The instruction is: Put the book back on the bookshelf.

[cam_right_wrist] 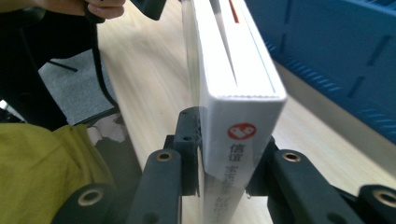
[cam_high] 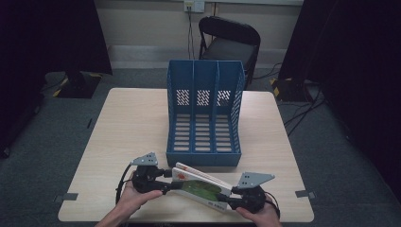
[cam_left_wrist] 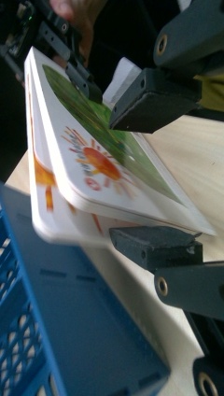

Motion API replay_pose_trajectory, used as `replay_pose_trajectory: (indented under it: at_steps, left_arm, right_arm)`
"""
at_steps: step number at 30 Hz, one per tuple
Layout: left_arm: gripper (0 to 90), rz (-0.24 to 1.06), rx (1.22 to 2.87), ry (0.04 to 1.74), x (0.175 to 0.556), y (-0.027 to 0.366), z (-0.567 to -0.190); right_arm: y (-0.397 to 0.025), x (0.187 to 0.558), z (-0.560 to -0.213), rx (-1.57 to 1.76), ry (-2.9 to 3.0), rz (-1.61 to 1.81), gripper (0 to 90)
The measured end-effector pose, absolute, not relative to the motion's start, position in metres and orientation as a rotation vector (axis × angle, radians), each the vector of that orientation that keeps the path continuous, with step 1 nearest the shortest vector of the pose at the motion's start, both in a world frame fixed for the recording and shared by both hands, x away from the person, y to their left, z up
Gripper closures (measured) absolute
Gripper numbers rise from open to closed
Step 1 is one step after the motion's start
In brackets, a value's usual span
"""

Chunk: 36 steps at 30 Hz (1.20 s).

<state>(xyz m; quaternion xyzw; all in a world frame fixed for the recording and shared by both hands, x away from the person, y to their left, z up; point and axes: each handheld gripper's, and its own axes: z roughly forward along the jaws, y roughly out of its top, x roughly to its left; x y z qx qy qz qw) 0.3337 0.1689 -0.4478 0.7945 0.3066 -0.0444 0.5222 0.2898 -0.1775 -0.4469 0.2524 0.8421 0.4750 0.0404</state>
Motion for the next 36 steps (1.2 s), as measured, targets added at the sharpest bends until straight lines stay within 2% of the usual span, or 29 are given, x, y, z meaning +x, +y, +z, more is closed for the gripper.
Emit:
replay_pose_trajectory:
  at_steps: [8, 15, 17, 23, 28, 32, 36]
  left_arm:
    - [36.6, -0.107, 1.984, 0.789, 0.342, 0.163, -0.460]
    - [38.6, -0.164, 2.008, 0.772, 0.347, 0.151, -0.468]
    - [39.4, -0.149, 2.018, 0.774, 0.347, 0.149, -0.469]
    - [41.2, -0.152, 2.017, 0.785, 0.347, 0.150, -0.471]
    - [38.8, -0.136, 2.022, 0.788, 0.346, 0.149, -0.472]
    - [43.0, -0.150, 2.014, 0.793, 0.348, 0.152, -0.472]
    - [42.1, -0.156, 2.012, 0.805, 0.347, 0.151, -0.471]
  right_arm:
    - [-0.180, 0.282, -0.453, 0.818, 2.574, 1.431, 74.2]
    - [-0.167, 0.277, -0.459, 0.886, 2.501, 1.460, 56.3]
    - [-0.163, 0.277, -0.461, 0.882, 2.483, 1.439, 56.0]
    - [-0.157, 0.276, -0.468, 0.902, 2.486, 1.471, 65.5]
    - [-0.142, 0.273, -0.475, 0.868, 2.501, 1.442, 64.7]
    - [-0.140, 0.274, -0.476, 0.860, 2.485, 1.419, 74.8]
    - [-0.142, 0.277, -0.475, 0.858, 2.485, 1.391, 76.2]
